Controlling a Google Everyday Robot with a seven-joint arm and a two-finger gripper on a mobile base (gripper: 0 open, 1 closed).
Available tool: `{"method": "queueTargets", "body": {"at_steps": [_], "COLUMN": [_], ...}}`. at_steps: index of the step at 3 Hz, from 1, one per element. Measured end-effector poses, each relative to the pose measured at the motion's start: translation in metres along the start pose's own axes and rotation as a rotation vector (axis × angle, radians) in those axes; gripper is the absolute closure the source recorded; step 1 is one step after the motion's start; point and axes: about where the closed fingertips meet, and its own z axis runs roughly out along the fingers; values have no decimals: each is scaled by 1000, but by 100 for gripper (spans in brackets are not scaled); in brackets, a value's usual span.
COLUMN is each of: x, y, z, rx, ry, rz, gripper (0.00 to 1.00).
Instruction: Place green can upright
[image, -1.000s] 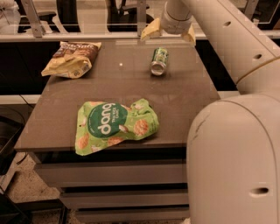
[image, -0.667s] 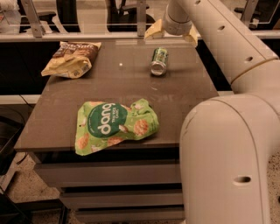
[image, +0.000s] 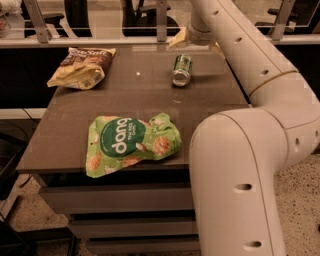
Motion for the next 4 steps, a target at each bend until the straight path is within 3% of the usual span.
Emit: {"method": "queueTargets", "body": {"at_steps": [2, 3, 4], "x": [-17, -24, -26], "y": [0, -6, -12], "z": [28, 36, 38], "rx": [-56, -65, -76], "ry": [-76, -105, -114], "rz": [31, 36, 45], "gripper": [0, 17, 41]}}
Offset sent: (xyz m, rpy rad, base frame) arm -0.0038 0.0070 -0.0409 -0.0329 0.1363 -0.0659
